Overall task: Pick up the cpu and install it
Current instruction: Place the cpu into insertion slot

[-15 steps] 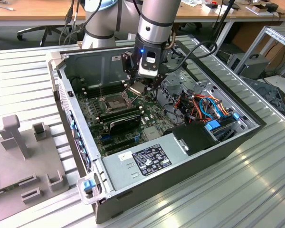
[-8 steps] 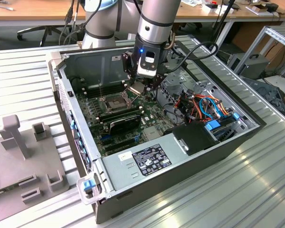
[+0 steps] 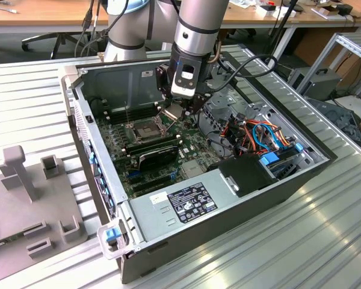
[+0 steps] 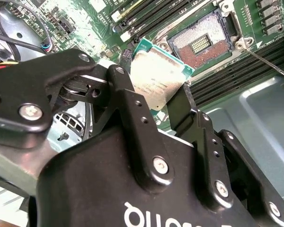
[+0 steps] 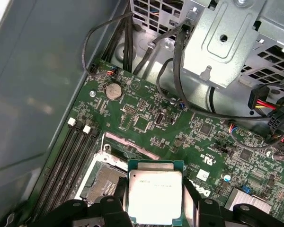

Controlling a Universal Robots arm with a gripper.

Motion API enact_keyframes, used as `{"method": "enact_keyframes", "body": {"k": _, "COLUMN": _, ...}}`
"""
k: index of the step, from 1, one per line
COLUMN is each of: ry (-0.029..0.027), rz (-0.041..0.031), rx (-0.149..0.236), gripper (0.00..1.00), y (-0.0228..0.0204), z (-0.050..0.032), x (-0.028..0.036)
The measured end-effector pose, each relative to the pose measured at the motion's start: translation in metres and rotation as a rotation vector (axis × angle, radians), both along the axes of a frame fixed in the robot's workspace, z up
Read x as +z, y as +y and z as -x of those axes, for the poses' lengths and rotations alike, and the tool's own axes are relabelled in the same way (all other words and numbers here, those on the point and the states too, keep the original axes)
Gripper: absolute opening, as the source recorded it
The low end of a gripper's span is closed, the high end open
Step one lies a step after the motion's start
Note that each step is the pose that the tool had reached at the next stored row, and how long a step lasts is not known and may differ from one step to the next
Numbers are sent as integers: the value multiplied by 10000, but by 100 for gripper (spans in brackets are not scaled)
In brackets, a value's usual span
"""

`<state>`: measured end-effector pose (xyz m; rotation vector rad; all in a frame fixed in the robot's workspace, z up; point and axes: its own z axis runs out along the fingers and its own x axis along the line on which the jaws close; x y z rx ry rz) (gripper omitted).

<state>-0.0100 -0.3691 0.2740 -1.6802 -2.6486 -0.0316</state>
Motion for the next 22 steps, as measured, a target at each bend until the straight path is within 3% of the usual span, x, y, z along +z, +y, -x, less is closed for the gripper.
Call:
{"method": "enact_keyframes", "body": {"k": 16, "ry": 0, "rz": 0, "rx": -717, "gripper": 55, "y": 0, "z": 0, "x": -3}}
{"method": "enact_keyframes", "body": {"k": 22, "ry": 0, "rz": -1, "rx": -1276, "gripper": 55, "y": 0, "z": 0, "x": -5}}
